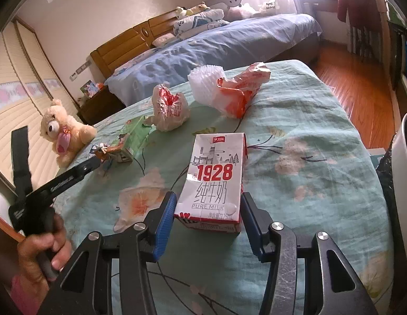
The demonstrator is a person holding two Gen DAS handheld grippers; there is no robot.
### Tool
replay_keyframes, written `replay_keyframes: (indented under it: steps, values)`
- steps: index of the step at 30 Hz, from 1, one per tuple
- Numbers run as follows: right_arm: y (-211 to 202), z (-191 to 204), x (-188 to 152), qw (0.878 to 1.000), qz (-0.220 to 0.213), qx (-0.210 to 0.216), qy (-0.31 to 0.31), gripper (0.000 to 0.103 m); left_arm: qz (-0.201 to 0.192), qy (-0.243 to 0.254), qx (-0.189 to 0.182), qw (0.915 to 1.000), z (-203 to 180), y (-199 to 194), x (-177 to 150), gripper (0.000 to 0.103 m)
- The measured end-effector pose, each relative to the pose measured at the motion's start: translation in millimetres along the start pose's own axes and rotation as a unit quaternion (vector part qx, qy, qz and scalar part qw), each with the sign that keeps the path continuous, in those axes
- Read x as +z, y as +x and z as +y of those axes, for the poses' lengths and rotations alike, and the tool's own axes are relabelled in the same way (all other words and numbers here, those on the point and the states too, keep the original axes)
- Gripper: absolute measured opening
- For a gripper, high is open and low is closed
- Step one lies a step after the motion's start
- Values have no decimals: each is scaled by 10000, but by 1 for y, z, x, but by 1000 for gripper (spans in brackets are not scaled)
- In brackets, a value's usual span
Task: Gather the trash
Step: 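Grasp the white-and-red milk carton with the right tool while the left tool grasps the crumpled foil, then carry the milk carton and crumpled foil over the bin and open both tools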
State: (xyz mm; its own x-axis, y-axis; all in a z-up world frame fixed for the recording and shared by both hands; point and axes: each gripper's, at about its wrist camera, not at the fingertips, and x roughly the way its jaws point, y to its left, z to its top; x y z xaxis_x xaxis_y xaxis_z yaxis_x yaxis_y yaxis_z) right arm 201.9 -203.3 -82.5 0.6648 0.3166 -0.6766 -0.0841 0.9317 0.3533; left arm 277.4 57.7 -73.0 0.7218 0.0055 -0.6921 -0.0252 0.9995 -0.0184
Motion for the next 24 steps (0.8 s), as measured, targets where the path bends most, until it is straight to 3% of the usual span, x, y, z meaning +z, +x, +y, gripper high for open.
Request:
replay_keyframes:
  steps: [1,2,3,13,24]
  values:
    - [1,-1,1,10000,3,10,13,51,29,104,18,9999,-2,6,1,55]
    - [1,-1,1,10000,0,11,10,51,80,127,-51,9999,-3,10,2,30]
    - [1,-1,1,10000,-1,9,-1,51,181,126,-181,9996,-3,15,2,20]
    - [-1,-1,-1,10000,-24,83,-1,51,200,-52,-470,9987,-5,-6,-16,17]
    - [-32,-23,-9,9998,-183,-28,-6,50,253,95,-1129,9932,-54,-52,-45,17]
